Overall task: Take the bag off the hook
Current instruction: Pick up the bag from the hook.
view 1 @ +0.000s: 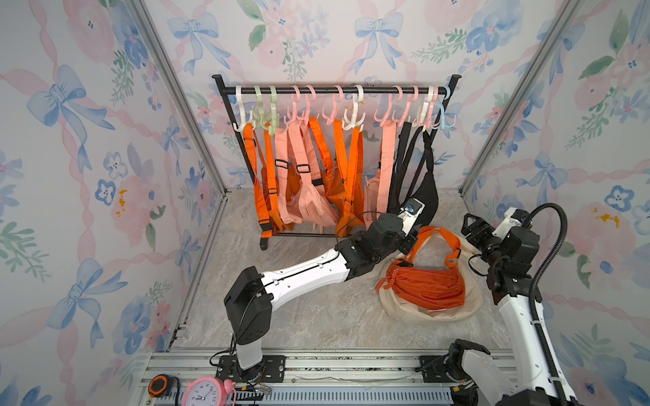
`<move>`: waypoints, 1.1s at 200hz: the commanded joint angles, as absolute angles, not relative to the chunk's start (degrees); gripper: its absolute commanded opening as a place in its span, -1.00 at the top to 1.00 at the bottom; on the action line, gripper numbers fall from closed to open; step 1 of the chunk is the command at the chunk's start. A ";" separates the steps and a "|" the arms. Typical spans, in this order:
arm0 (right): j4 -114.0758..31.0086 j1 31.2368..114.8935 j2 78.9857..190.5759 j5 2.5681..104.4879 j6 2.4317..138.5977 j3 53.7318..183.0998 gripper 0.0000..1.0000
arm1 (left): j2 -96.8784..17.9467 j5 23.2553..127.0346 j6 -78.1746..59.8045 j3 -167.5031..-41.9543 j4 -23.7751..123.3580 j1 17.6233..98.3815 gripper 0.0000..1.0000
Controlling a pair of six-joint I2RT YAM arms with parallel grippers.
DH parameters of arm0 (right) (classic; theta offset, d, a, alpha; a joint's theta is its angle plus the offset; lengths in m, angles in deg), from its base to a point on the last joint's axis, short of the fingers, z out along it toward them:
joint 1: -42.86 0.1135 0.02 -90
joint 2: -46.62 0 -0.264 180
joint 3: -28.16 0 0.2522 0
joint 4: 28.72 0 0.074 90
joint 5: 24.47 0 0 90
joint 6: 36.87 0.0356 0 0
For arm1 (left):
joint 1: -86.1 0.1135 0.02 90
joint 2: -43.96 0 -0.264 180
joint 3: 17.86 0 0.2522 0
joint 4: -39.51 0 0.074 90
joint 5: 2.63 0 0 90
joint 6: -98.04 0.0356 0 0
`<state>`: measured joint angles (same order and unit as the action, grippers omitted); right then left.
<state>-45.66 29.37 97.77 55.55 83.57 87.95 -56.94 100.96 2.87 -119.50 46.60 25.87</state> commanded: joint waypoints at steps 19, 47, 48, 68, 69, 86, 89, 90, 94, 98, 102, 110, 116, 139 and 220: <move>-47.96 34.00 95.85 52.52 81.33 90.66 -0.54 | -55.12 103.51 3.11 -120.24 45.26 26.27 0.18; -48.64 36.76 95.98 52.56 80.90 91.76 -0.55 | -59.74 103.55 3.81 -129.42 50.67 26.47 0.18; -48.64 36.83 96.00 52.54 80.86 91.76 -0.54 | -60.01 103.59 3.82 -129.83 50.87 26.49 0.18; -48.64 37.70 96.44 51.92 80.99 92.61 -0.55 | -64.71 104.92 3.40 -138.42 55.61 27.04 0.18; -48.68 37.69 96.49 51.87 80.99 92.67 -0.55 | -64.91 104.94 3.39 -138.86 55.80 27.04 0.18; -48.72 38.19 96.93 51.22 80.99 93.47 -0.56 | -69.15 105.27 2.73 -145.26 58.05 27.99 0.17; -48.66 38.38 96.97 51.16 80.92 93.50 -0.56 | -69.79 105.07 2.49 -146.40 58.35 28.12 0.17; -48.65 38.38 96.97 51.14 80.91 93.51 -0.56 | -70.09 104.97 2.41 -146.80 58.49 28.20 0.17; -48.59 38.62 96.98 51.12 80.99 93.58 -0.56 | -71.05 104.60 2.12 -148.37 58.92 28.57 0.17; -48.51 38.81 96.98 51.11 80.99 93.57 -0.56 | -72.09 104.17 1.76 -150.15 59.65 28.87 0.17; -48.46 38.91 96.97 51.10 80.99 93.55 -0.57 | -73.21 103.74 1.42 -151.74 60.38 29.32 0.17; -48.29 39.30 96.98 51.09 80.94 93.43 -0.57 | -75.47 103.01 0.87 -155.92 61.99 29.90 0.16; -48.20 39.53 96.97 50.98 80.95 93.37 -0.57 | -77.19 102.39 0.59 -158.93 63.21 30.45 0.17; -48.02 40.61 97.15 50.76 80.74 93.08 -0.57 | -82.42 98.78 -0.08 -166.29 65.74 32.10 0.15; -46.65 42.83 98.11 50.06 80.33 91.16 -0.58 | -82.59 97.32 -1.84 -160.73 65.62 35.43 0.19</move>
